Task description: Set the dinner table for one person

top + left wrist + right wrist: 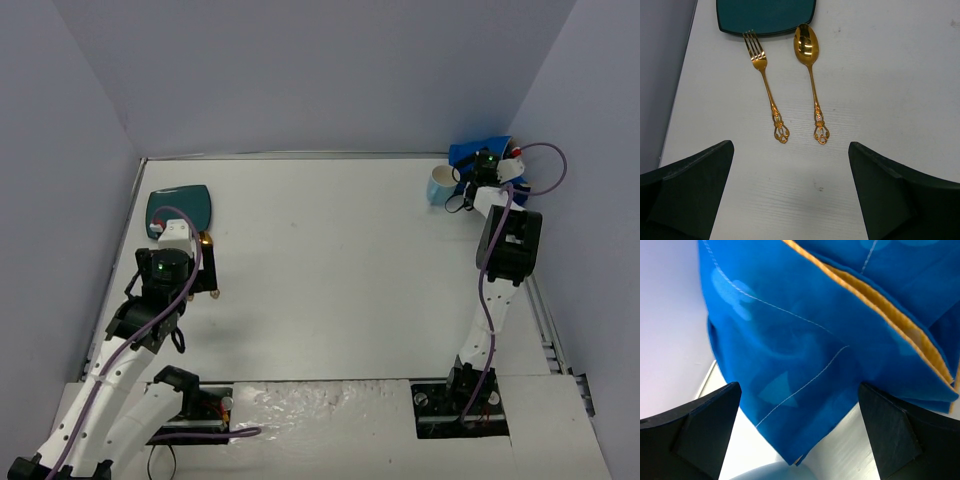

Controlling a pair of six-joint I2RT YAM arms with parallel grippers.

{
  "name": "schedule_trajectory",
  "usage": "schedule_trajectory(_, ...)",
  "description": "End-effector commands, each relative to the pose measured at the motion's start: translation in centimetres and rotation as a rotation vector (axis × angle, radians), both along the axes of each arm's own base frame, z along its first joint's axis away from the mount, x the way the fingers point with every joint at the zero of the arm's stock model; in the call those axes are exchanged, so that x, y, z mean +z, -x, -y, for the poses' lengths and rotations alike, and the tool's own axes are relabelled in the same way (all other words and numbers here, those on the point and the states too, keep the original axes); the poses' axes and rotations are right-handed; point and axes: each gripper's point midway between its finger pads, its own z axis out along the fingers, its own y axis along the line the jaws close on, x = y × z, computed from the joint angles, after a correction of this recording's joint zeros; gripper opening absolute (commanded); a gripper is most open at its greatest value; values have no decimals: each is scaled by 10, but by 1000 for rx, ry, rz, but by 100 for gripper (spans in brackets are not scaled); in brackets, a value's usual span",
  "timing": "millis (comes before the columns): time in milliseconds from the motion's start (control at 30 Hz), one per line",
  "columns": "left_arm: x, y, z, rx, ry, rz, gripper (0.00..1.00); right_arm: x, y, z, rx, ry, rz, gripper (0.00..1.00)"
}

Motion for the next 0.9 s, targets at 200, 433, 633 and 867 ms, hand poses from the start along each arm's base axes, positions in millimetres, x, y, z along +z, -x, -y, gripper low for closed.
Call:
schedule_trajectory(200, 23, -11, 1, 4, 6, 78, 97, 21, 29, 24, -178, 38, 1, 100)
schedule_trajectory(433, 23, -11, 2, -2, 10, 79, 97, 20, 40, 25, -181, 38, -43, 100)
schedule_trajectory(633, 23, -10, 2, -2, 12, 79, 97, 10, 23, 22, -133, 23, -38, 99)
schedule_trajectory(867, 23, -10, 2, -3, 10, 79, 97, 5, 10, 26, -119, 18, -2, 87)
